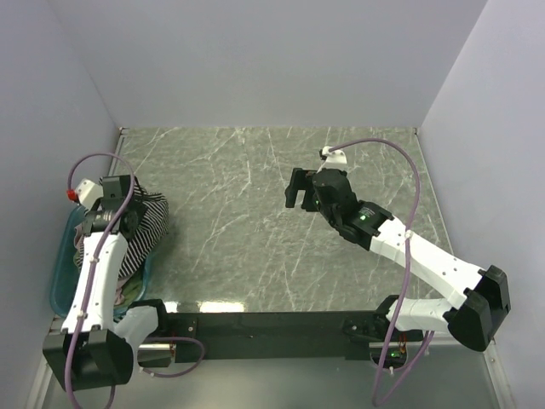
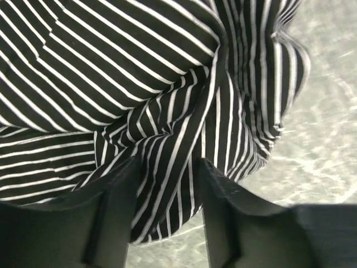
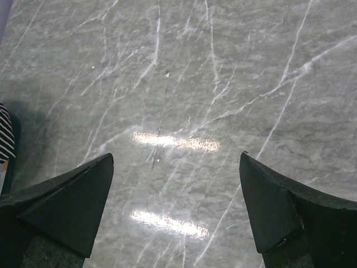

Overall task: Fold and stack the tank tops
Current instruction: Grab the tank top from the pile

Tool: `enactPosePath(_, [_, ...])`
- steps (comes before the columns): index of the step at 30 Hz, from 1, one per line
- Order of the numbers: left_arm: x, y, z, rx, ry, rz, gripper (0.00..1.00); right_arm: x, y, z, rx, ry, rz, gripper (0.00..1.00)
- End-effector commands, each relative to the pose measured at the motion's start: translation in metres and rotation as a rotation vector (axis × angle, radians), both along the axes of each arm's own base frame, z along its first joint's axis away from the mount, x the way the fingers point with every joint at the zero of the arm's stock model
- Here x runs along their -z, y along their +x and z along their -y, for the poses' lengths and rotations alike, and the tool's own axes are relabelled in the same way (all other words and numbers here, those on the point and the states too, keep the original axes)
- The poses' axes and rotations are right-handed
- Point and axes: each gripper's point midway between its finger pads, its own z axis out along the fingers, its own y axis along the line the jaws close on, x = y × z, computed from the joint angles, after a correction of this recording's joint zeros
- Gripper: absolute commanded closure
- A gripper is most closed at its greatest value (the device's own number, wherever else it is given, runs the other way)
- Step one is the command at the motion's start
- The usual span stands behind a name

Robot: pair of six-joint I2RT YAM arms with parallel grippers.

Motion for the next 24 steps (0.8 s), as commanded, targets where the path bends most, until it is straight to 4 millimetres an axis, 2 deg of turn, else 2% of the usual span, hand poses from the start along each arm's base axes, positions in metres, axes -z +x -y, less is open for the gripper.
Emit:
enactPosePath(1, [0.000,0.010,0.001,0.004,-0.005,-0.005,0.50,-0.016,0.002,-0.001,0.011,0.050,0.049,0.00])
enactPosePath(2, [0.001,0.010,0.001,-0.002,-0.011,-0.005,0.52,-0.015,0.002,0.000,0.012,0.044,0.047,0.00])
enactPosePath(4, [0.004,0.008,0.001,-0.010,-0.014,-0.004,0.65,-0.014,0.001,0.000,0.010,0.040,0.050,0.00])
enactPosePath(6, [0.000,0.008,0.000,-0.019,-0.012,0.001,0.90,-0.015,0.002,0.000,0.010,0.042,0.051,0.00])
enactPosePath(7, [-0.004,0.005,-0.004,-0.030,0.006,-0.006,0.99,-0.013,0.002,-0.001,0.007,0.036,0.048,0.00])
enactPosePath(8, [-0.011,0.006,-0.006,-0.033,0.020,0.000,0.99,-0.014,0.002,-0.001,0.007,0.036,0.047,0.00])
enactPosePath(9, [-0.033,0.011,-0.009,-0.035,0.039,0.042,0.99,-0.017,0.003,-0.002,0.007,0.038,0.051,0.00])
enactPosePath(11, [-0.063,0.012,-0.018,-0.035,0.102,0.065,0.99,-0.019,0.003,-0.002,0.006,0.040,0.054,0.00])
enactPosePath(12, [-0.098,0.017,-0.021,-0.039,0.131,0.135,0.99,-0.022,0.004,-0.003,0.005,0.045,0.058,0.00])
enactPosePath(14, [-0.131,0.015,-0.029,-0.047,0.191,0.165,0.99,-0.026,0.004,-0.002,0.006,0.044,0.065,0.00])
enactPosePath(15, [-0.164,0.017,-0.031,-0.050,0.212,0.238,0.99,-0.029,0.005,-0.002,0.012,0.048,0.072,0.00])
enactPosePath(16, [-0.178,0.018,-0.032,-0.036,0.234,0.254,0.99,-0.031,0.006,-0.001,0.012,0.048,0.075,0.00])
enactPosePath(17, [-0.204,0.020,-0.030,-0.025,0.242,0.318,0.99,-0.033,0.006,-0.001,0.014,0.046,0.078,0.00])
enactPosePath(19, [-0.222,0.025,-0.026,0.015,0.252,0.349,0.99,-0.039,0.008,-0.002,0.019,0.049,0.088,0.00])
enactPosePath(20, [-0.240,0.029,-0.019,0.044,0.250,0.399,0.99,-0.041,0.009,0.000,0.024,0.047,0.088,0.00])
enactPosePath(22, [-0.250,0.043,-0.003,0.112,0.238,0.426,0.99,-0.050,0.011,0.002,0.040,0.046,0.107,0.00])
enactPosePath(23, [-0.262,0.050,0.018,0.180,0.228,0.461,0.99,-0.052,0.012,0.004,0.046,0.043,0.112,0.00])
enactPosePath(24, [-0.262,0.060,0.026,0.199,0.232,0.455,0.99,-0.060,0.013,0.005,0.058,0.047,0.127,0.00])
